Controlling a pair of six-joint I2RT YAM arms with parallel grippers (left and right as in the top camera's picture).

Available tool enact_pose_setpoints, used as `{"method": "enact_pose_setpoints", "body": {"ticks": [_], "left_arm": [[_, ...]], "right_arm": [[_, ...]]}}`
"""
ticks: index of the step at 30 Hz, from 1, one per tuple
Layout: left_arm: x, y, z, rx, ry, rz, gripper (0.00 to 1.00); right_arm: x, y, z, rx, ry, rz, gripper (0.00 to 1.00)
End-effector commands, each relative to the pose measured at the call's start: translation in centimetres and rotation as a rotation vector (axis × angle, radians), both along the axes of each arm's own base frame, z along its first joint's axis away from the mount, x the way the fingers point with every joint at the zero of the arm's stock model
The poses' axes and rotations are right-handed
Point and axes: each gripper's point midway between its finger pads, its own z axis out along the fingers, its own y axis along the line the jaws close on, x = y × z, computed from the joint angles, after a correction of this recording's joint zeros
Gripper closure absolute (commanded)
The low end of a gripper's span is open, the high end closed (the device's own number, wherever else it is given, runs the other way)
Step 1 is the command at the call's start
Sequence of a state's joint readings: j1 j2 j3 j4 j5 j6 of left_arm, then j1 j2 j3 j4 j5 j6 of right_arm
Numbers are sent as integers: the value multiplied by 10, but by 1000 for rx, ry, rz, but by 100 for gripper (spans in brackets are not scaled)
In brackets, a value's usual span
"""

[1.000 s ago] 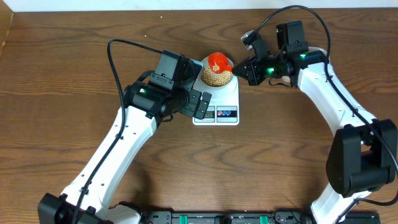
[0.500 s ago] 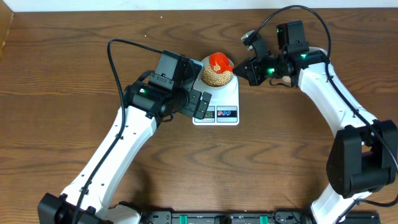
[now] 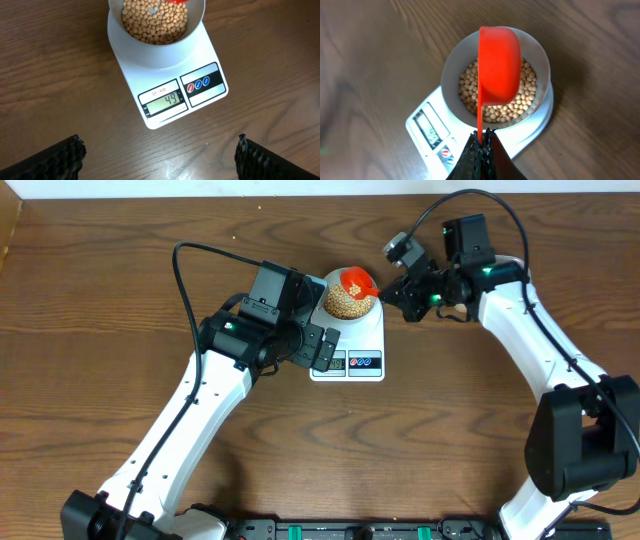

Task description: Scoop item into bowl and weigh 50g on scale

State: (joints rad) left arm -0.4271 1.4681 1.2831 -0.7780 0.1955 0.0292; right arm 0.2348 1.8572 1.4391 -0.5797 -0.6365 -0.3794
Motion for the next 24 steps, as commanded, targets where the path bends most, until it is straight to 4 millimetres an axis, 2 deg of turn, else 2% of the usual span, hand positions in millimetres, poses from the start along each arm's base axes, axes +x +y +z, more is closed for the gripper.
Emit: {"method": "enact_pose_setpoints", "body": {"ticks": [1,15,24], "left_arm": [[0,4,-3,13,1,11,2],[0,4,-3,13,1,11,2],[0,4,-2,13,0,11,2]], "right_arm": [[3,7,16,-90,-138,57,99],[2,12,14,-107,-127,35,99],[7,16,19,-121,-212,88,99]]}}
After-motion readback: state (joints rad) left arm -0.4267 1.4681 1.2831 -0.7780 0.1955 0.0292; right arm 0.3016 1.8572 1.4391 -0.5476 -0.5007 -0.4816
